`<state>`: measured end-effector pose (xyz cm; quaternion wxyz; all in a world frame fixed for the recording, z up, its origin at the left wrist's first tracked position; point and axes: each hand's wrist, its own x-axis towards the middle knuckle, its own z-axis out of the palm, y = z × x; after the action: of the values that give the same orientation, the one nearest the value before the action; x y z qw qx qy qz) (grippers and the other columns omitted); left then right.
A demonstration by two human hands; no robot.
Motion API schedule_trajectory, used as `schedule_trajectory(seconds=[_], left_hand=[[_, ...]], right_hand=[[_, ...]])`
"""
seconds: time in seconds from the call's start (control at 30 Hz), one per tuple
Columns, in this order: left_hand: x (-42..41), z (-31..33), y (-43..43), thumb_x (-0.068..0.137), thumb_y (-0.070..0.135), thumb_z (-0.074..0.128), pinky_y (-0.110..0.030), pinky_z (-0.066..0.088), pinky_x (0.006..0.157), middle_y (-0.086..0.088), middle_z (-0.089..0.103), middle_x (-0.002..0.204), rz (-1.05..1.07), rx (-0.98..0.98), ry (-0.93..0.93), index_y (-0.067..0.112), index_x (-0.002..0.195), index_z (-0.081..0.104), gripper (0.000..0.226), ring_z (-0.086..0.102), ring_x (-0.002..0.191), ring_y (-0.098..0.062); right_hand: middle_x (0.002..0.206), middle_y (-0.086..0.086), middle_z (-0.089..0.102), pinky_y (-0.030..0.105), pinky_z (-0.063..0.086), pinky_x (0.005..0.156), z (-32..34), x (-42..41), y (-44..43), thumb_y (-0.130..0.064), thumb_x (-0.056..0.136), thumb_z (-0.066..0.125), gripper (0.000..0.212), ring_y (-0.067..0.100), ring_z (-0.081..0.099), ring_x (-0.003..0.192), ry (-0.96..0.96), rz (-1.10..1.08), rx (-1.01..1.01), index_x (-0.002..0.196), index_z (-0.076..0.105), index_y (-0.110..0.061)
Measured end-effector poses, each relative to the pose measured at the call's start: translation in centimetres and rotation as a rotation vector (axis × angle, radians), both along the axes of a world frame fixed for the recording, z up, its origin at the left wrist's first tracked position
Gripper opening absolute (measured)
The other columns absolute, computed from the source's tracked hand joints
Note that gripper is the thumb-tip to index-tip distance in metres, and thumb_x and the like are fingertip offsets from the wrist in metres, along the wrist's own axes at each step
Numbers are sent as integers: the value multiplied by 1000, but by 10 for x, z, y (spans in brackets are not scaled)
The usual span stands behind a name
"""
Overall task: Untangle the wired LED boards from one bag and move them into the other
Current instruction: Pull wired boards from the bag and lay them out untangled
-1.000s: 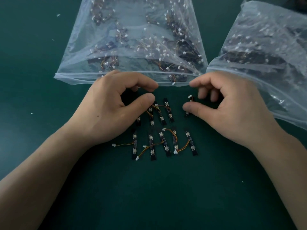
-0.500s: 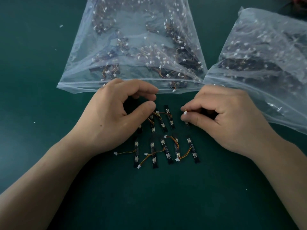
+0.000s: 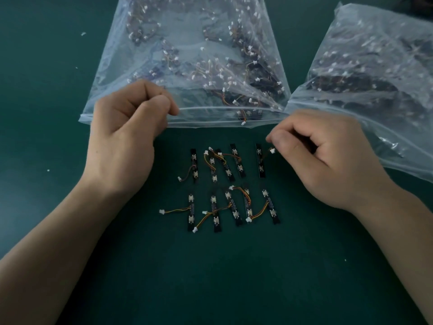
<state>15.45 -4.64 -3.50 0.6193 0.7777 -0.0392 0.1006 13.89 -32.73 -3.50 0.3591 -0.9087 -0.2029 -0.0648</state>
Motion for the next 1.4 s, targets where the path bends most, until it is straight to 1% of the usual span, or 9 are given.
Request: schedule_trajectory(seconds=[0.13,0.2,0.37,0.57,0.67,0.8,0.9,1.07,1.4], left_hand=[[-1,1,-2,91,27,56,-34,26,56,4,41,55,-27,50,5,22,79,70,19,33,58,-24],[-2,2,-3,92,28,56,-31,27,54,5,42,55,-32,65,9,22,82,71,19,34,57,-22],[-4,5,-4,92,29,56,-30,26,54,6,42,56,-42,74,30,24,83,72,19,34,56,-21],[-7,6,-7,96,26,57,-24,27,48,-2,39,55,-30,166,19,26,84,73,20,31,52,-13],[-7,5,-7,97,27,56,-28,23,47,-7,37,54,-15,179,20,25,86,71,20,29,50,-19],[-6,2,-6,99,28,55,-25,18,44,5,34,47,-19,195,11,30,93,73,19,24,44,-18],[-6,2,-6,98,21,58,-23,18,43,6,34,46,-40,190,-7,34,93,78,24,24,44,-14],[-6,4,-7,95,12,60,-19,20,43,10,38,45,-51,186,-9,33,87,81,30,25,43,-9],[-6,3,-7,93,16,60,-25,18,45,9,36,48,-33,148,22,35,86,80,29,24,49,-22]], right_hand=[[73,-9,67,39,48,60,-2,1,-2,-27,101,50,32,14,62,68,24,27,-51,84,75,-15],[74,-16,64,37,47,57,-1,0,-3,-20,92,57,21,16,60,66,35,47,-48,89,77,-22],[72,-19,60,26,39,56,2,0,-2,-23,81,66,22,10,56,64,38,78,-107,99,77,-30],[74,-20,59,21,38,57,2,0,-2,-29,83,70,17,7,56,66,29,72,-128,98,76,-33],[73,-18,60,17,39,57,4,-1,-1,-30,83,70,16,9,56,66,37,55,-127,98,75,-33],[55,-13,51,27,46,55,5,0,2,-29,85,64,5,12,56,60,-10,-44,-204,88,66,-31],[47,-12,45,25,40,53,5,1,2,-30,88,59,5,13,57,63,-38,-109,-265,84,59,-33],[49,-11,50,19,34,55,4,0,1,-32,88,61,5,11,58,61,4,-133,-206,84,61,-33],[53,-8,53,25,42,55,3,4,-7,-30,92,68,5,17,57,60,37,-80,-182,87,67,-32]])
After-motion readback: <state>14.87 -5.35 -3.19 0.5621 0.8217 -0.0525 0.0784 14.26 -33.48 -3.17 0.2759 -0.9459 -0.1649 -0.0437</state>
